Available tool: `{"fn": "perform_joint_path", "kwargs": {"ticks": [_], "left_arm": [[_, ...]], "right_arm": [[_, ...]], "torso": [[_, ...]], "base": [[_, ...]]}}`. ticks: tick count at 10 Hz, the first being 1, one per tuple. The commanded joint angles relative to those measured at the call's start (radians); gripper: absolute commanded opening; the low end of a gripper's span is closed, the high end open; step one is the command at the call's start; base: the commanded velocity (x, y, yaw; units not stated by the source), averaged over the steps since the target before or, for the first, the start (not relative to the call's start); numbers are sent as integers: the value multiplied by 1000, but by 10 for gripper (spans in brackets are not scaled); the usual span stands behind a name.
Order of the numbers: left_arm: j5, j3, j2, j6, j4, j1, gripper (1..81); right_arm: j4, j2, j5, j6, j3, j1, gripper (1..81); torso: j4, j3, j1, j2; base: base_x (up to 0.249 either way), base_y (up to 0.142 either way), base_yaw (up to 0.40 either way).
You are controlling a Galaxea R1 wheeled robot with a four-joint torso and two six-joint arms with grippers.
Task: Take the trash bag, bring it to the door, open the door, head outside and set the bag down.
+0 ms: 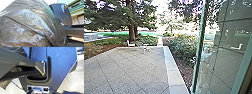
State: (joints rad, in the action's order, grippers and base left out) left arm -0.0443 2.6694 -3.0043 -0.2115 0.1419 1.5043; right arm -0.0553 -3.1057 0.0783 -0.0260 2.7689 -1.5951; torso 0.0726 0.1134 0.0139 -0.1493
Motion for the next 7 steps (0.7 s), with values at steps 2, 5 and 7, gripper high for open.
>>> {"fn": "perform_joint_path", "kwargs": {"ticks": [2,5,7], "left_arm": [[-51,0,4,-6,-2,-65,10],[-51,0,4,-6,-2,-65,10],[-51,0,2,-6,-2,-65,10]], "right_arm": [[-6,-18,58,11,-16,51,811],[-6,-18,58,11,-16,48,811],[-6,-18,58,11,-16,48,811]], "torso": [[0,0,0,0],[0,1,1,1],[0,1,0,0]], "base": [[123,0,0],[124,0,0],[125,0,0]]}}
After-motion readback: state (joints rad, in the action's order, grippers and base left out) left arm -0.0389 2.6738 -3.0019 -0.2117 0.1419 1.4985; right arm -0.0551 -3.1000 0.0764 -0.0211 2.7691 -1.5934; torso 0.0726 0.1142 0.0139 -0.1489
